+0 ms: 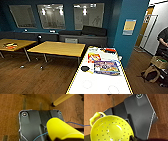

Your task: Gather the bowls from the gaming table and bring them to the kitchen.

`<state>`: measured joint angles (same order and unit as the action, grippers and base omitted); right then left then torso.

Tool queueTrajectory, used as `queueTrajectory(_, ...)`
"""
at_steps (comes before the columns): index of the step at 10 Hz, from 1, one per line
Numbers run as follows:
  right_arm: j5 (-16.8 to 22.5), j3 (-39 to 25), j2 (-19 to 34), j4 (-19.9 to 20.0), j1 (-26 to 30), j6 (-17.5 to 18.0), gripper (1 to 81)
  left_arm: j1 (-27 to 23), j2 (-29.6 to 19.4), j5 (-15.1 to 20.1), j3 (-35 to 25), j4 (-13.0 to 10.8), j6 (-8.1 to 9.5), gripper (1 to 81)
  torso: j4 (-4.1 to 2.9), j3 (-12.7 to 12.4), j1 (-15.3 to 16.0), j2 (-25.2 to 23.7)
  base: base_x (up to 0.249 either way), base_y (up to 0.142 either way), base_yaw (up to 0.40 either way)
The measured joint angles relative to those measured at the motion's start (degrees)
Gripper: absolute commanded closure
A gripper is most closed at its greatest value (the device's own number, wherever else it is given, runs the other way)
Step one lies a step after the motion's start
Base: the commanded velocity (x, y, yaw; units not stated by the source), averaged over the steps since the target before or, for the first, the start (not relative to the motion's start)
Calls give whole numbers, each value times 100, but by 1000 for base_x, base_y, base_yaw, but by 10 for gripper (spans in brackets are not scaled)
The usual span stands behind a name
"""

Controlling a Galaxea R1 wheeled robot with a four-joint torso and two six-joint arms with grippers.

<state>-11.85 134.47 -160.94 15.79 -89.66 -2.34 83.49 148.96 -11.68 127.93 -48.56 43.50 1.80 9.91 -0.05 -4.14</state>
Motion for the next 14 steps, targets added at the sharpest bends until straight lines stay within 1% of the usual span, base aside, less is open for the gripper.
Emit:
queueTrajectory(2,-35,56,-66,-41,0,0,811,165,145,-113,344,-50,2,811,0,-2,-2,-5,-40,0,0)
queueTrajectory(4,-77,340,-299,-79,83,0,811,96,245,-315,730,-59,7,811,0,-2,8,0,-101,0,0)
queueTrajectory(5,-68,423,-395,-105,22,-2,811,126,333,-361,816,-69,7,811,0,-6,-2,-7,-116,0,0)
queueTrajectory(7,-27,456,-422,-118,-99,0,811,215,422,-375,818,-116,7,811,0,-6,-2,-9,-129,0,0)
queueTrajectory(10,-50,463,-433,-129,-66,0,811,182,438,-367,837,-116,5,811,0,-6,-2,-9,-135,0,0)
queueTrajectory(12,-49,472,-439,-140,-80,0,811,182,549,-341,898,-116,2,811,0,-6,-2,-9,-135,0,0)
queueTrajectory(14,-30,483,-439,-151,-68,0,811,179,695,-341,1126,-116,2,811,0,-6,-2,-9,-145,0,0)
